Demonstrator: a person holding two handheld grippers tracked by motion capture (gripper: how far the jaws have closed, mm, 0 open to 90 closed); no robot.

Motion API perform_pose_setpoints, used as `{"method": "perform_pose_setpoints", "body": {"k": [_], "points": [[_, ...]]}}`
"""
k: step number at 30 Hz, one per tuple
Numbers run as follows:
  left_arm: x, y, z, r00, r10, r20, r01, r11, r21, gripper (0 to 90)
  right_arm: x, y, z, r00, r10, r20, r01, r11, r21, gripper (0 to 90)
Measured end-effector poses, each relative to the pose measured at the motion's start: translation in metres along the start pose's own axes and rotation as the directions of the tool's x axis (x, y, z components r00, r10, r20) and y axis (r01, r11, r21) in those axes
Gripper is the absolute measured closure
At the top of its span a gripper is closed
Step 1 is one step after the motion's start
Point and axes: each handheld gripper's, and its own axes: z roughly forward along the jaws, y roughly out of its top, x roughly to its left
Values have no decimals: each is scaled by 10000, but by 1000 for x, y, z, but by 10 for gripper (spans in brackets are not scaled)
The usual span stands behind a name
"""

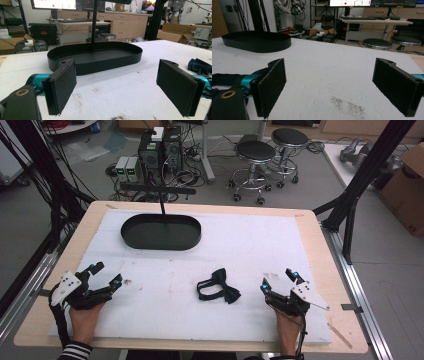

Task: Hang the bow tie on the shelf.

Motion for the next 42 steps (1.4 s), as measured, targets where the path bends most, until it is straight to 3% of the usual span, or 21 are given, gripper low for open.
{"method": "perform_pose_setpoints", "body": {"k": [6, 12, 17, 25, 32, 38, 42], "points": [[-1, 0, 0, 9998, 173, 47, -173, 9998, 20, 166, 0, 0, 0, 10000, 12, 30, -11, 10000, -26, 107], [-1, 0, 0, 9999, 103, 76, -103, 9999, -3, 166, 2, -1, -1, 9998, -172, 63, 173, 9998, -117, 107], [0, 0, -1, 9999, 94, 102, -93, 9999, -40, 166, 1, 0, -1, 9999, 16, 107, -15, 9999, -145, 107], [0, 0, 0, 9999, 48, 91, -48, 10000, 12, 167, 6, 0, 2, 9974, -718, 113, 717, 9974, 94, 107], [0, 0, 0, 9999, 63, 88, -63, 10000, 23, 167, 8, 1, 2, 9966, -814, 87, 813, 9966, 140, 107], [0, 0, 0, 9999, 55, 86, -55, 10000, 40, 167, 11, 6, 5, 9951, -907, -402, 926, 9945, 496, 107], [0, 0, 0, 10000, 45, 89, -45, 10000, 44, 167, 18, 18, 7, 9905, -880, -1054, 941, 9941, 541, 107]]}}
